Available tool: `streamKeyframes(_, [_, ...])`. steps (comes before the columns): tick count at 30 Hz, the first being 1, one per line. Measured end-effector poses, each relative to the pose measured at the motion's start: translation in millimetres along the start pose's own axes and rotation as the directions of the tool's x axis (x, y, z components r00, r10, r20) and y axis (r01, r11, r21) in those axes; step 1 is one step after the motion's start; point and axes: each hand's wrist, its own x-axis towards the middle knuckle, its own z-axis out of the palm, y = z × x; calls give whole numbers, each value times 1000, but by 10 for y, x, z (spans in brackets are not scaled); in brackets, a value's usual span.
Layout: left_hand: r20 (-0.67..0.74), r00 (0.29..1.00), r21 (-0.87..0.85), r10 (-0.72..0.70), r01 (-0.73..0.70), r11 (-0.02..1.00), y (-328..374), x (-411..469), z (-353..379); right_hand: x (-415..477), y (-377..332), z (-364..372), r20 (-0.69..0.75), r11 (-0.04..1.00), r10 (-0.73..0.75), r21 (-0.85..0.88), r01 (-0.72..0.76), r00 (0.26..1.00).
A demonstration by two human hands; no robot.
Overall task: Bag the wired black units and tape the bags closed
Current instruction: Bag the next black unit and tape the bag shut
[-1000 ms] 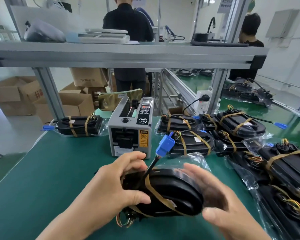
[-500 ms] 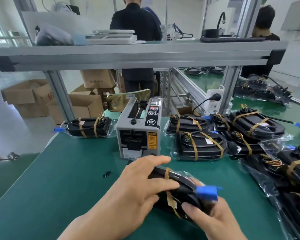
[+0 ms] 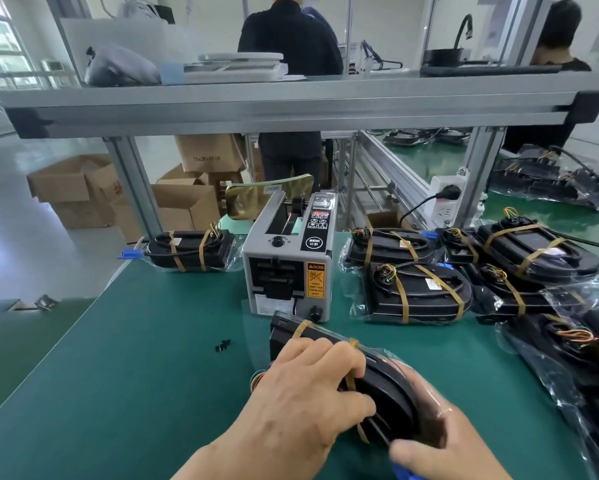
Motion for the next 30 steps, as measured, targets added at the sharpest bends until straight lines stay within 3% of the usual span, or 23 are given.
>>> streamKeyframes(2, [-15, 999, -221, -42, 38, 974, -2, 51, -76, -19, 4, 42, -54, 997, 11, -73, -15, 998])
streamKeyframes(3, [-15, 988, -433, -156, 134, 891, -14, 94, -140, -30, 31, 60, -108, 990, -10, -141, -5, 994])
streamKeyframes(4, [-12, 944, -623, -330, 251, 741, -56, 139, -208, -38, 56, 81, -145, 970, -40, -244, 4, 989])
streamKeyframes(5, [-24, 835, -730, -549, 360, 581, -143, 181, -257, -42, 67, 108, -173, 945, -62, -328, 2, 983])
streamKeyframes(6, [-37, 659, -775, -751, 455, 438, -290, 216, -262, -51, 85, 120, -212, 930, -78, -368, -6, 974])
streamKeyframes(8, [120, 303, -813, -946, 576, 81, -651, 283, -243, -75, 73, 126, -241, 928, -85, -372, -11, 967])
streamKeyframes(9, [272, 193, -808, -943, 577, -115, -824, 312, -203, -81, 63, 140, -243, 930, -79, -368, -17, 967])
streamKeyframes(11, [532, 84, -737, -842, 535, -412, -1036, 359, -69, -83, 58, 161, -250, 929, -81, -369, -18, 965])
streamKeyframes(13, [667, 54, -657, -743, 513, -552, -1121, 391, 81, -88, 61, 180, -242, 931, -90, -366, -4, 966])
streamKeyframes(17, [741, 24, -607, -671, 449, -655, -1179, 522, 208, -114, 99, 186, -239, 932, -64, -360, -27, 969])
streamKeyframes(24, [707, 33, -655, -706, 405, -638, -1171, 647, 284, -140, 131, 173, -226, 927, -79, -375, -12, 971])
streamKeyframes(30, [636, -29, -718, -771, 345, -605, -1151, 659, 296, -156, 118, 201, -239, 925, -74, -379, -23, 968])
